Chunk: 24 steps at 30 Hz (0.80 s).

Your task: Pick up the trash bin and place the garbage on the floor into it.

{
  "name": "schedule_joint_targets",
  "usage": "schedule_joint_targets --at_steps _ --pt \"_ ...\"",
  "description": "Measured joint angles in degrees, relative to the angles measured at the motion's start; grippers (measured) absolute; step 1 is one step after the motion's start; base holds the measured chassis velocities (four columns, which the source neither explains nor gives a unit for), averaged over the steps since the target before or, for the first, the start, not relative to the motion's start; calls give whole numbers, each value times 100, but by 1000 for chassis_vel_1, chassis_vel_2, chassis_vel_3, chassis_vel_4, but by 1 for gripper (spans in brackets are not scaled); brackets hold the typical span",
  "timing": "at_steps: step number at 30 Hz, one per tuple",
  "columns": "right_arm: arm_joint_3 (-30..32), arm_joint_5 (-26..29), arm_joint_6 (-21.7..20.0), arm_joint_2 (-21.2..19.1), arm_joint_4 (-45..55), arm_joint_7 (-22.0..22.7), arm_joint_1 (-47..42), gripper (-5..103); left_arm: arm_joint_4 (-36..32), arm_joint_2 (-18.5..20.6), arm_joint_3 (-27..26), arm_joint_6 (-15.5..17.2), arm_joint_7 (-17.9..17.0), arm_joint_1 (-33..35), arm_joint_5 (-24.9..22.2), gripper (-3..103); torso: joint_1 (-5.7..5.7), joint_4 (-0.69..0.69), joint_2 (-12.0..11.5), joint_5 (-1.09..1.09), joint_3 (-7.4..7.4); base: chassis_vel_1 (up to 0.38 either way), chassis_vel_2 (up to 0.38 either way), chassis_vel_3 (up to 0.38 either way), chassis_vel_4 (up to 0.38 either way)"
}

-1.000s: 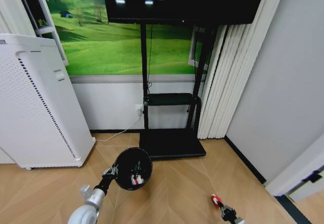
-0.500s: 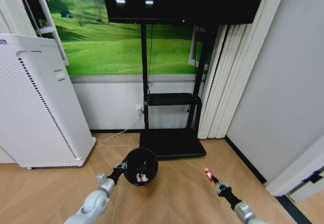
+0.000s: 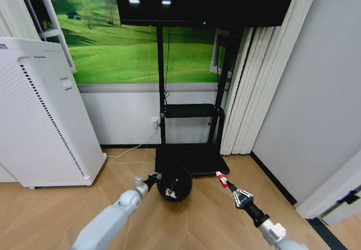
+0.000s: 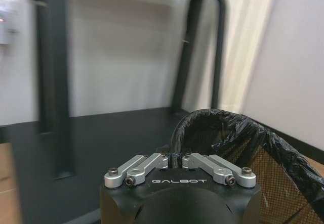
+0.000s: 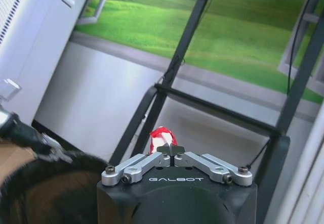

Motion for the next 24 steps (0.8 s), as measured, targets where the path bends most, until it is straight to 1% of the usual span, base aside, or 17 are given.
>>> schedule_joint_targets --at_steps 1,5,6,7,8,11,14,19,24 --pt "4 -3 12 12 84 -14 -46 0 -8 -41 139 -9 16 -65 2 7 0 0 0 0 0 0 0 0 0" --pt "-14 -29 29 51 195 -38 -140 0 -112 -75 321 -29 32 -117 3 7 0 1 0 1 0 0 0 0 0" --pt "-40 -68 54 84 229 -71 -197 0 -229 -72 380 -51 36 -119 4 7 0 1 0 0 0 0 0 0 0" --pt "-65 -129 90 117 232 -92 -234 0 -374 -52 401 -63 39 -108 10 7 0 1 0 1 -1 0 0 0 0" --pt "-65 -129 90 117 232 -92 -234 0 -374 -52 401 -63 39 -108 10 7 0 1 0 1 -1 0 0 0 0" --pt "-201 -318 174 233 133 -147 -319 0 -823 37 340 -67 33 8 43 7 0 2 0 1 -1 0 0 0 0" --pt "-300 -428 207 297 43 -179 -323 0 -1022 82 306 -67 17 50 42 7 -1 1 0 1 -2 0 0 0 0" --pt "-459 -526 200 323 20 -216 -289 0 -1140 111 335 -53 26 110 36 7 -1 2 0 0 -1 0 0 0 0" --pt "-648 -633 137 333 -11 -271 -192 0 -1108 10 397 -33 34 118 -9 7 -1 1 0 0 -1 0 0 0 0"
